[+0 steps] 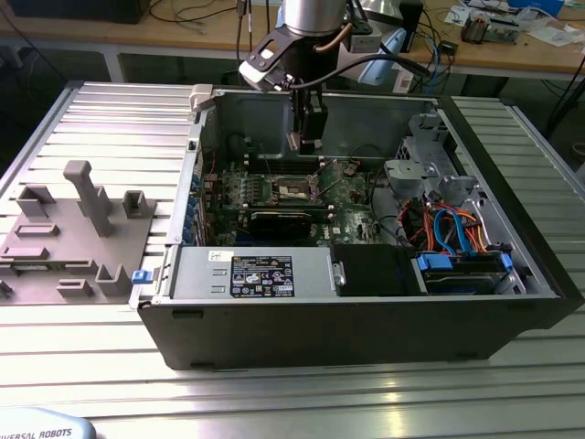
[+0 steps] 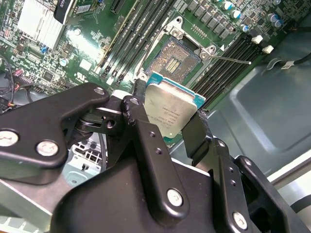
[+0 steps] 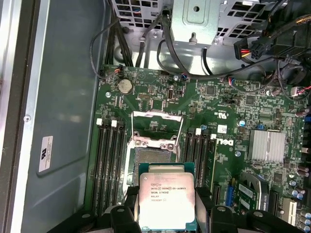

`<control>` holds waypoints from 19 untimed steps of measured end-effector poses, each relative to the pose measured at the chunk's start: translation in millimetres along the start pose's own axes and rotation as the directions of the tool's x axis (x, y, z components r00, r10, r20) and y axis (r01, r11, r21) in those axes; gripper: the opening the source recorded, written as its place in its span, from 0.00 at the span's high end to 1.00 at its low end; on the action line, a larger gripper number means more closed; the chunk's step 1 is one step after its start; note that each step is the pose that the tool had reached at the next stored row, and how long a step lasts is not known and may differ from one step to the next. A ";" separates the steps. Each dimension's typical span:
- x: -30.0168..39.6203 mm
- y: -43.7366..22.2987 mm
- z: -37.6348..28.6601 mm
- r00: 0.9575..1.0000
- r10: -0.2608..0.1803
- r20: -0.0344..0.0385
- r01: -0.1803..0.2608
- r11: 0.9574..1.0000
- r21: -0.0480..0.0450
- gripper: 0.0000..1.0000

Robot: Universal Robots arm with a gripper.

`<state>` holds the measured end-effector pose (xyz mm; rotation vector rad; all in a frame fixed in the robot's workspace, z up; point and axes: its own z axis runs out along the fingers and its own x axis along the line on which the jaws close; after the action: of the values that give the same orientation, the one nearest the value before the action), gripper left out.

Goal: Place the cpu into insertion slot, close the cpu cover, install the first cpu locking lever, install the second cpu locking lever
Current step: 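Place the cpu into insertion slot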

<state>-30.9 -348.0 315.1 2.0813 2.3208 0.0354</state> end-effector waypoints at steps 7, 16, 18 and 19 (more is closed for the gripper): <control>0.0 -0.1 0.3 1.000 0.001 -0.005 -0.001 1.000 0.000 0.46; -0.1 -0.1 0.3 1.000 0.003 -0.004 -0.003 1.000 0.000 0.46; -0.1 -0.1 0.3 1.000 0.006 -0.004 -0.006 1.000 0.000 0.46; -0.1 -0.1 0.3 1.000 0.008 -0.004 -0.008 1.000 0.000 0.46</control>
<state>-31.0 -348.1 314.9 2.0918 2.3149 0.0402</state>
